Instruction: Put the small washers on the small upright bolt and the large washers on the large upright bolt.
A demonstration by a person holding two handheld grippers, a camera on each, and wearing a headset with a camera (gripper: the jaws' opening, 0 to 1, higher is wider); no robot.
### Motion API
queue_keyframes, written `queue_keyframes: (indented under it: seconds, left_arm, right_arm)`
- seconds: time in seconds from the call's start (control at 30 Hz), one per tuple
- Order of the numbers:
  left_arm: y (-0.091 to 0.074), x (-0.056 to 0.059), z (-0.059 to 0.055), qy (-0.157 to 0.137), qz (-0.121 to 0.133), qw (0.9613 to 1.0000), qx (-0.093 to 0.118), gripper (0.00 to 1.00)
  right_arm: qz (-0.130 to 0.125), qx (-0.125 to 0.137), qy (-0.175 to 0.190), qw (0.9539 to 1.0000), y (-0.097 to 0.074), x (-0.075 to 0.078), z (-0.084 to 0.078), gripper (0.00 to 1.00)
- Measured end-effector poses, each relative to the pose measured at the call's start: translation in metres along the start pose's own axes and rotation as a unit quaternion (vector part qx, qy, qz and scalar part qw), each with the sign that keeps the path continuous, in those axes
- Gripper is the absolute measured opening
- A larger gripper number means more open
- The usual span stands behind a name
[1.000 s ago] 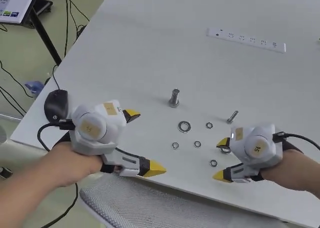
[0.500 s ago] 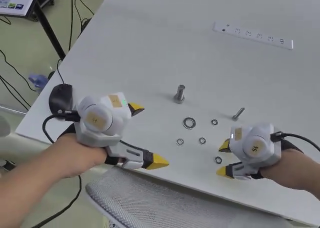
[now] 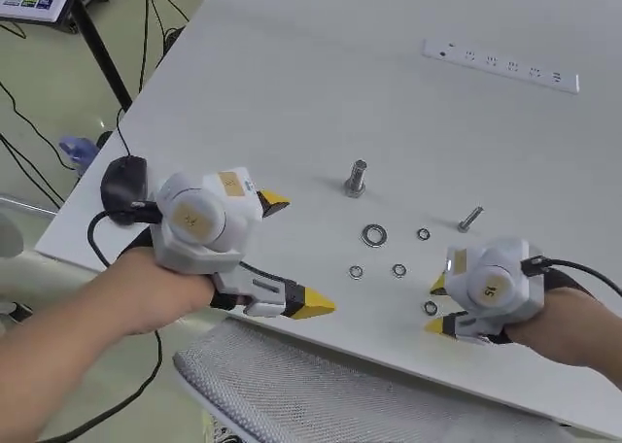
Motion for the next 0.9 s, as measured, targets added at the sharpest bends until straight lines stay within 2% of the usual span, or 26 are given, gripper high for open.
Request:
queue_keyframes:
  seconds: [0.4, 0.6, 0.9]
  left_arm:
    - [-0.0024, -0.0025, -0.0031, -0.005, -0.004, 1.0000, 0.001, 0.82]
    - [-0.0045, -0.0040, -0.0019, -0.005, -0.004, 1.0000, 0.000, 0.80]
    - [-0.0030, -0.0023, -0.0055, -0.009, -0.006, 0.9999, -0.003, 0.78]
  right_arm:
    - [-0.002, -0.023, -0.015, 0.9996, 0.0012, 0.0014, 0.0037, 0.19]
    - [0.001, -0.033, -0.043, 0.9985, 0.0007, 0.0015, 0.0040, 0.18]
    - [-0.005, -0.039, -0.061, 0.9974, 0.0013, -0.0014, 0.0044, 0.15]
Point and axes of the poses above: the centre of the closed fingertips' face, and the gripper's own axes: y roughly forward along the fingers, x roughly to its right, z roughly out of its top, the point moved 9 cm from there along -y, roughly backward along the fingers, and after that the axes turned 5 degrees about y, right-handed, at the moved point
